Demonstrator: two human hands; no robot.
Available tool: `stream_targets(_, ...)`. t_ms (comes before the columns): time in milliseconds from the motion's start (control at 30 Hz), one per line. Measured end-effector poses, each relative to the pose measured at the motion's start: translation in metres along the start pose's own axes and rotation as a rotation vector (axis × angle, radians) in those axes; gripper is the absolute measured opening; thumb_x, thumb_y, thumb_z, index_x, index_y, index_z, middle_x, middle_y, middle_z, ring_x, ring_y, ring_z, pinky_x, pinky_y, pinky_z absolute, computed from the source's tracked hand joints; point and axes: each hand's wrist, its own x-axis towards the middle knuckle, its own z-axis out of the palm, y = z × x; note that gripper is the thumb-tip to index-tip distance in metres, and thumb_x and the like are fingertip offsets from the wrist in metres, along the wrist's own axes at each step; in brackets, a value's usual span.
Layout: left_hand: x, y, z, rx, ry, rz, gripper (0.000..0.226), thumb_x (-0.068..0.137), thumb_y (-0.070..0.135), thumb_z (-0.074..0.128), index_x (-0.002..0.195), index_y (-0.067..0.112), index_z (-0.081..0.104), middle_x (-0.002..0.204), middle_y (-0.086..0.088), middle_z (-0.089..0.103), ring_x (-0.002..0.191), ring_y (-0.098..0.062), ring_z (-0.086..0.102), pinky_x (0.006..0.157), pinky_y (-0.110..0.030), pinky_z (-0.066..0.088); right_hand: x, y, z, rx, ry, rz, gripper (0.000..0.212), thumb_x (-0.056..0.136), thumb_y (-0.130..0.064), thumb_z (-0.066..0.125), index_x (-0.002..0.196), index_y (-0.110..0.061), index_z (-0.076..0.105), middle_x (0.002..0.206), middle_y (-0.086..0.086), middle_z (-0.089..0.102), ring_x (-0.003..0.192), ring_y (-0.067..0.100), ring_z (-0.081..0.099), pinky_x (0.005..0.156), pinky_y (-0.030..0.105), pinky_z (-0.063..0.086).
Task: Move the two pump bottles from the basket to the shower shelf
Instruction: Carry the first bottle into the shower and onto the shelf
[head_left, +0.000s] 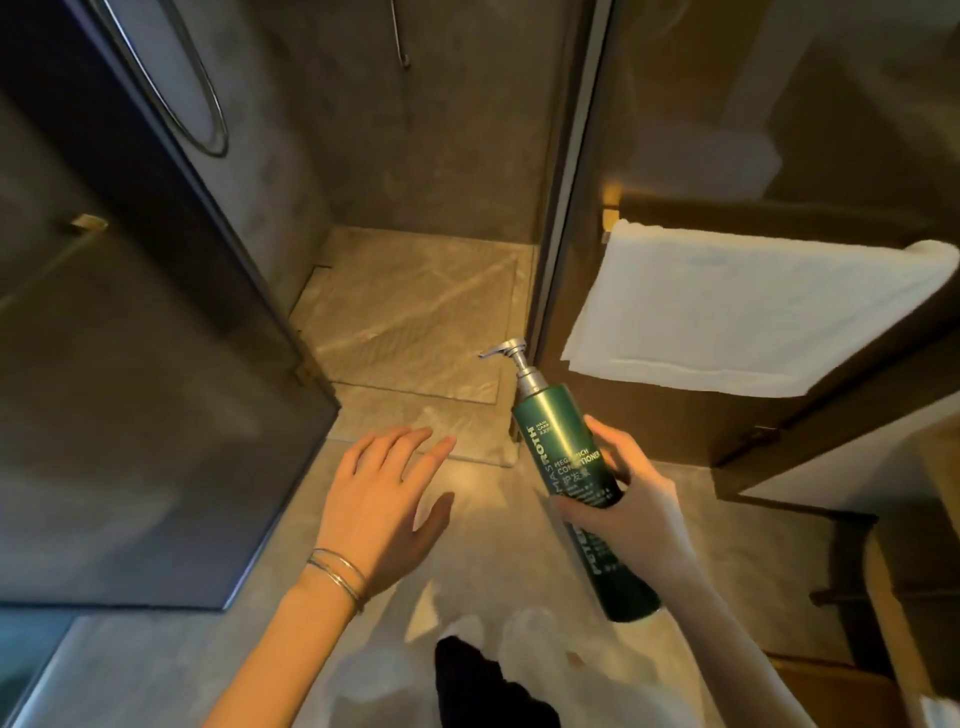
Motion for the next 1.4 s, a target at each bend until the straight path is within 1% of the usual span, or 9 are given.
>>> stream_targets(100,0.001,-0.031,-0.001,-0.03,0.004,-0.052,0.049,0.086,0.042,0.043,0.125,0.017,0.058,0.12,-0.008,0.059,0.111,-0.03,0.053,0.096,-0.043,0.032,0.022,-0.015,0.02,0.014,-0.031,0.015,0.081,0.063,-0.02,0.083,0.12,-0.048,0.032,0.096,-0.035,0.047,0.084,-0.029,0.047,0.063,-0.004,0.038)
stream_targets(267,0.012,-0.065,0.012,-0.073,-0.004,-0.116,0.049,0.087,0.042,0.04,0.126,0.017,0.058,0.122,-0.009,0.059,0.113,-0.032,0.053,0.098,-0.045,0.034,0.062,-0.03,0.044,-0.027,-0.121,0.041,0.081,0.063,-0.027,0.083,0.119,-0.052,0.031,0.095,-0.03,0.051,0.083,-0.011,0.055,0.059,0.004,0.041)
stream_targets(467,0.05,-0.1,0.027,-0.062,-0.037,-0.206,0.049,0.086,0.044,0.042,0.127,0.02,0.056,0.124,-0.006,0.058,0.113,-0.029,0.053,0.095,-0.046,0.04,0.129,-0.044,0.063,-0.038,-0.214,0.026,0.082,0.064,-0.028,0.082,0.124,-0.049,0.03,0.102,-0.02,0.053,0.088,-0.007,0.053,0.068,0.009,0.037)
stream_targets(633,0.117,-0.134,0.018,-0.028,0.041,-0.262,0.046,0.085,0.043,0.044,0.12,0.018,0.061,0.117,-0.005,0.062,0.108,-0.028,0.056,0.094,-0.042,0.034,0.208,-0.074,0.061,-0.02,-0.285,-0.076,0.076,0.064,-0.027,0.082,0.115,-0.052,0.032,0.101,-0.03,0.047,0.088,-0.01,0.053,0.066,0.008,0.038)
stream_targets(767,0.177,-0.16,0.002,0.047,0.097,-0.298,0.045,0.084,0.043,0.044,0.116,0.018,0.063,0.112,-0.004,0.064,0.104,-0.026,0.057,0.093,-0.04,0.032,0.275,-0.097,0.06,0.041,-0.285,-0.146,0.072,0.062,-0.022,0.083,0.108,-0.055,0.037,0.099,-0.031,0.05,0.087,-0.022,0.051,0.063,0.001,0.042)
stream_targets(967,0.236,-0.19,-0.001,0.031,0.138,-0.365,0.044,0.083,0.042,0.046,0.116,0.019,0.064,0.113,-0.002,0.063,0.107,-0.025,0.056,0.095,-0.041,0.034,0.353,-0.116,0.064,0.068,-0.354,-0.208,0.075,0.062,-0.021,0.084,0.113,-0.051,0.039,0.107,-0.025,0.053,0.095,-0.014,0.053,0.069,0.004,0.044)
stream_targets(1133,0.267,-0.218,0.004,0.044,0.071,-0.386,0.047,0.084,0.046,0.043,0.119,0.021,0.062,0.114,-0.001,0.063,0.109,-0.024,0.055,0.096,-0.04,0.029,0.401,-0.126,0.076,0.097,-0.362,-0.188,0.077,0.061,-0.017,0.084,0.115,-0.051,0.04,0.108,-0.022,0.056,0.094,-0.011,0.055,0.068,0.006,0.046)
stream_targets(1300,0.306,-0.265,0.01,0.053,0.062,-0.358,0.047,0.084,0.046,0.041,0.119,0.02,0.062,0.113,-0.001,0.063,0.108,-0.024,0.055,0.096,-0.041,0.031,0.456,-0.14,0.1,0.085,-0.351,-0.19,0.079,0.062,-0.019,0.084,0.123,-0.043,0.04,0.106,-0.02,0.056,0.093,-0.012,0.054,0.068,0.005,0.045)
stream_targets(1400,0.337,-0.298,0.007,0.039,0.069,-0.322,0.047,0.085,0.045,0.042,0.119,0.02,0.062,0.114,-0.002,0.062,0.108,-0.024,0.055,0.096,-0.041,0.032,0.489,-0.159,0.114,0.1,-0.313,-0.193,0.079,0.062,-0.02,0.084,0.121,-0.046,0.039,0.105,-0.022,0.055,0.094,-0.013,0.054,0.068,0.005,0.044)
